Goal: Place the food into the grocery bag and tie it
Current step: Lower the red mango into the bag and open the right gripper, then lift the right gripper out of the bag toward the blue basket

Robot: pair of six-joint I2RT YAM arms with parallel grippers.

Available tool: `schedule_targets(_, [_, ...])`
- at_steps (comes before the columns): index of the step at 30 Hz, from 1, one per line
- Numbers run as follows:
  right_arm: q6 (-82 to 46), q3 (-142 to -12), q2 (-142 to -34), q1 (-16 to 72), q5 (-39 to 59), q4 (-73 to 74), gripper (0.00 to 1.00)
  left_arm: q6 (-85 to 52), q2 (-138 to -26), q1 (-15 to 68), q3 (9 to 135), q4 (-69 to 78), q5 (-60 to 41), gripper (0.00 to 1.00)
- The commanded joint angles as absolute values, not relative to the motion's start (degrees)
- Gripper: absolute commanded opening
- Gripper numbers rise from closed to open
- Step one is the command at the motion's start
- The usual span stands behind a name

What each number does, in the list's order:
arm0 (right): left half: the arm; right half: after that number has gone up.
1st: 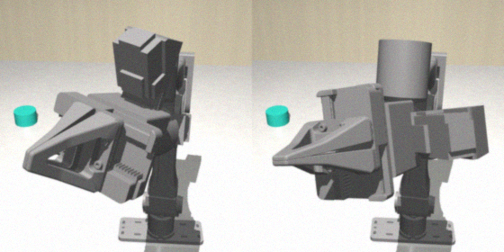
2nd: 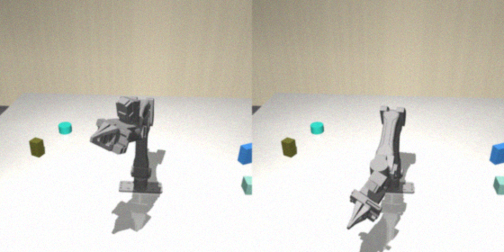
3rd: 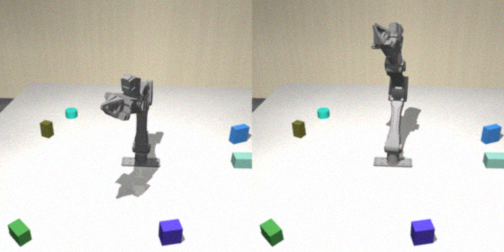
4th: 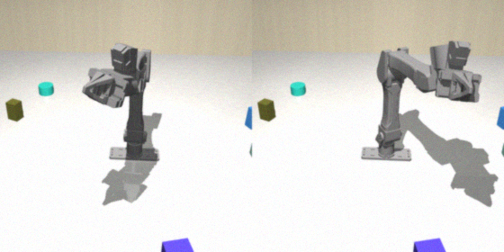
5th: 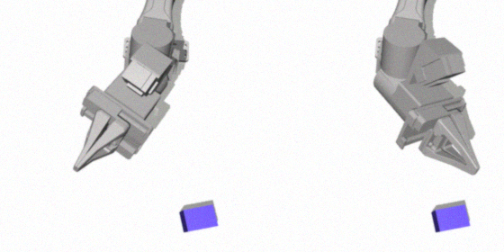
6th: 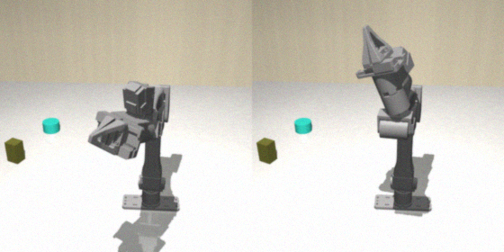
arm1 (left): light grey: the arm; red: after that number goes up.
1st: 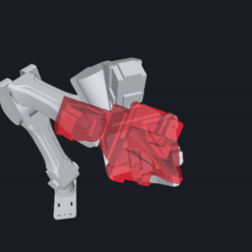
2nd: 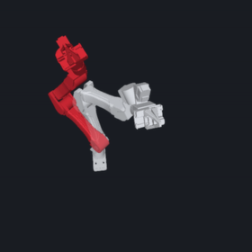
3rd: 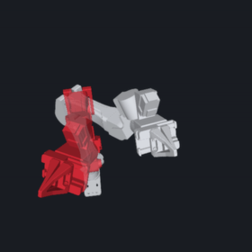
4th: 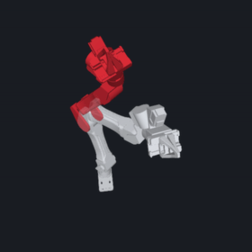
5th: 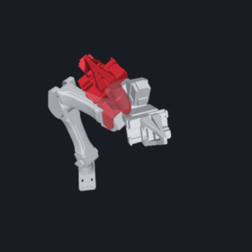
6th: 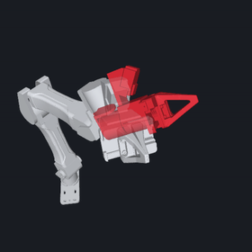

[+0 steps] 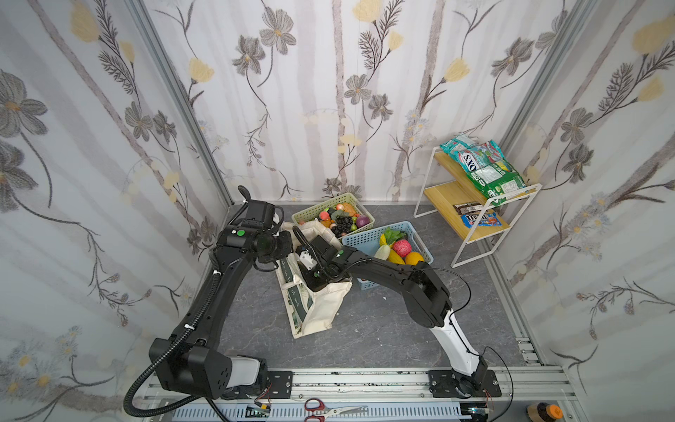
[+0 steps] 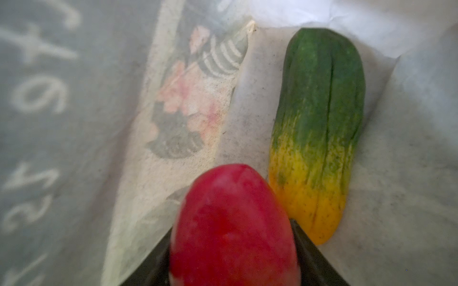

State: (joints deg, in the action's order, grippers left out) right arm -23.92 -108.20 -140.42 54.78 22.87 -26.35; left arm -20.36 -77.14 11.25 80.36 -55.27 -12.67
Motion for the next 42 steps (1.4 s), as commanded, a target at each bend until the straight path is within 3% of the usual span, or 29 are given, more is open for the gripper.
schedule_targets(1, [-25.43, -109.05, -141.49, 54.82, 22.94, -23.50, 0.65, -20.48, -76.75, 11.29, 79.98, -55.55, -12.35, 0.00])
schedule_targets(19, [-25.61, -109.91, -144.02, 54.76, 25.18, -23.30, 0.77, -20.30, -76.46, 11.25, 79.37, -55.46, -12.38, 0.00])
schedule_targets(28, [-24.08, -108.58, -138.11, 54.15, 23.51, -23.12, 0.86, -19.89, -76.64, 11.25, 79.63, -55.46, -12.03, 0.00])
schedule_targets(42, [-23.93, -101.59, -124.32, 52.12, 22.70, -20.83, 0.85, -20.04, -76.89, 10.90, 79.80, -55.28, -10.56, 0.00])
